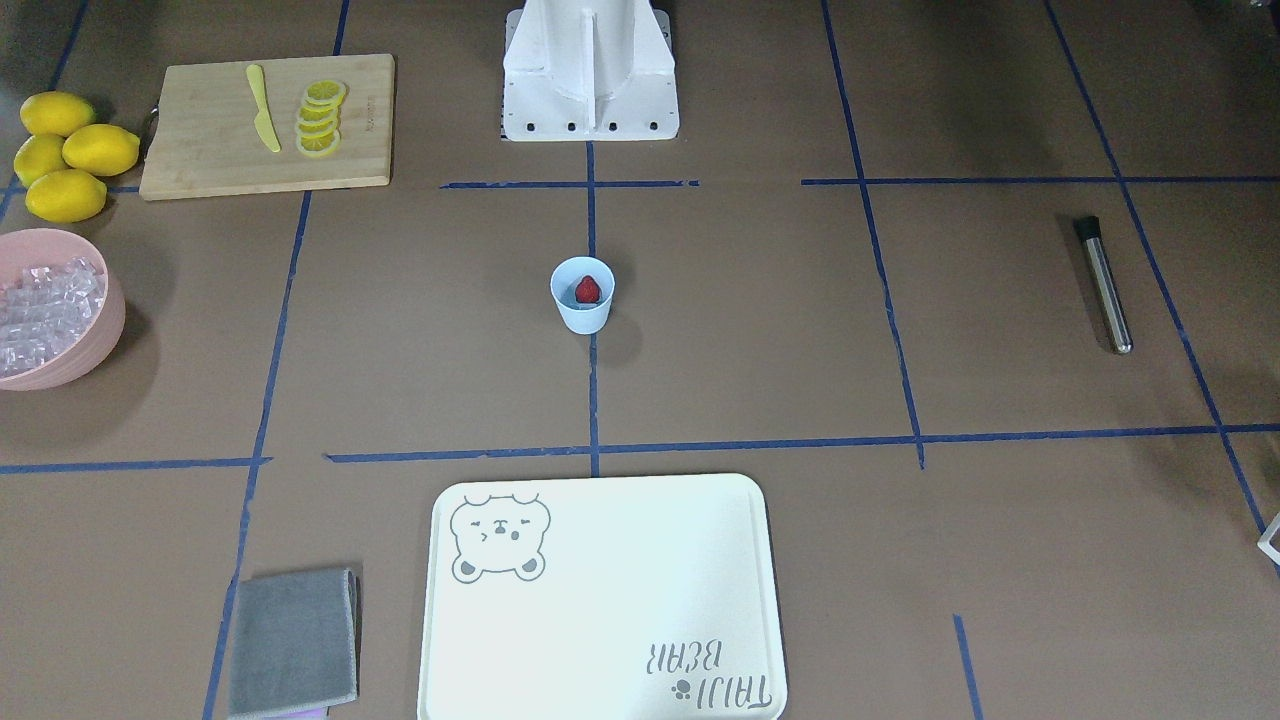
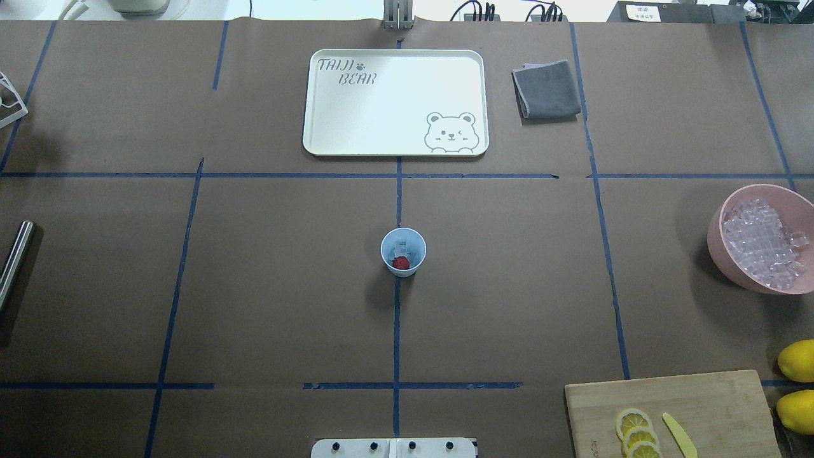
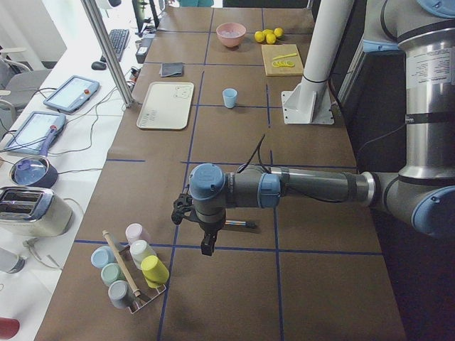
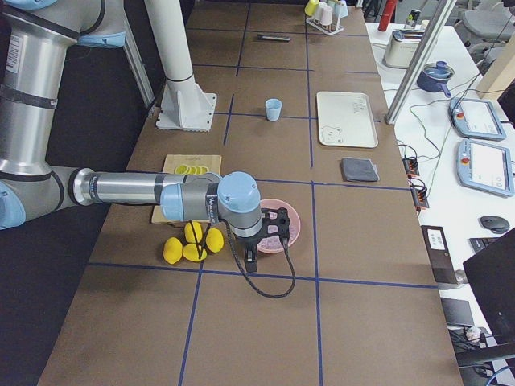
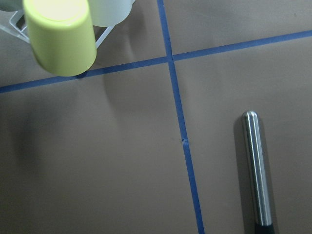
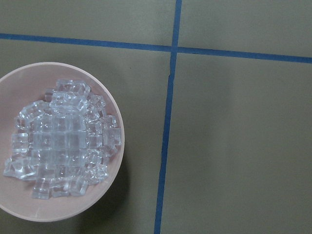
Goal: Mash ice and strawberries in cup
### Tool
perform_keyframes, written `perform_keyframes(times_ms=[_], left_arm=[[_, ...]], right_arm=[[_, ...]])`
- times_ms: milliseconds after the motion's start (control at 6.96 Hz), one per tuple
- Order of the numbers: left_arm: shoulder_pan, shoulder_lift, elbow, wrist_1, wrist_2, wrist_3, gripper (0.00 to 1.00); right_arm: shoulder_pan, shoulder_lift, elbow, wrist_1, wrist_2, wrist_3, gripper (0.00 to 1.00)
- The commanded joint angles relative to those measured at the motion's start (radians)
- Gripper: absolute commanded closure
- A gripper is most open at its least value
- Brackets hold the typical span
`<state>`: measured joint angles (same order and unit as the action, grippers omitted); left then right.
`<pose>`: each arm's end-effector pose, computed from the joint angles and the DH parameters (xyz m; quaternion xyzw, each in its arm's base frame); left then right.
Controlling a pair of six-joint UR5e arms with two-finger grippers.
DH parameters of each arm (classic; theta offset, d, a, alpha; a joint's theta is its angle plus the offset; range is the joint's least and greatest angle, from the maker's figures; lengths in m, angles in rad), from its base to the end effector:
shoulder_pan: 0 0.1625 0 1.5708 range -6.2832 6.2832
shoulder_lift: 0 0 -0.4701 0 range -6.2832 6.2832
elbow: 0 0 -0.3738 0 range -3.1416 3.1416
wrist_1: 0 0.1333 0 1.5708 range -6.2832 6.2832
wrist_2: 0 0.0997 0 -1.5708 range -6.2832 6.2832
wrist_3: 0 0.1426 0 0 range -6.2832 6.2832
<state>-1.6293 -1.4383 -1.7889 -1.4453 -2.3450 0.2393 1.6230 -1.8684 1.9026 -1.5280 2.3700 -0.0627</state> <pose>-0.0573 -0.4032 0.7024 0.0377 0.3760 0.0761 0.9227 0.0489 -0.3407 0.6906 0.0577 -0.3861 -0.0198 0.9204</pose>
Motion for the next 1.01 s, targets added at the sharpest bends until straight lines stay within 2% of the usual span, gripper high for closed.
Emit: perform_keyframes(times_ms=[0, 862], left_arm=[[-0.011, 0.015, 0.002, 0.01, -0.001, 0.002, 0.0], [-0.011, 0.015, -0.014, -0.017, -0.007, 0.012, 0.0]], right_arm=[[0.0, 0.0, 0.001, 0.0, 0.0, 0.0, 0.0], [0.0, 0.0, 0.001, 0.0, 0.0, 0.001, 0.0]])
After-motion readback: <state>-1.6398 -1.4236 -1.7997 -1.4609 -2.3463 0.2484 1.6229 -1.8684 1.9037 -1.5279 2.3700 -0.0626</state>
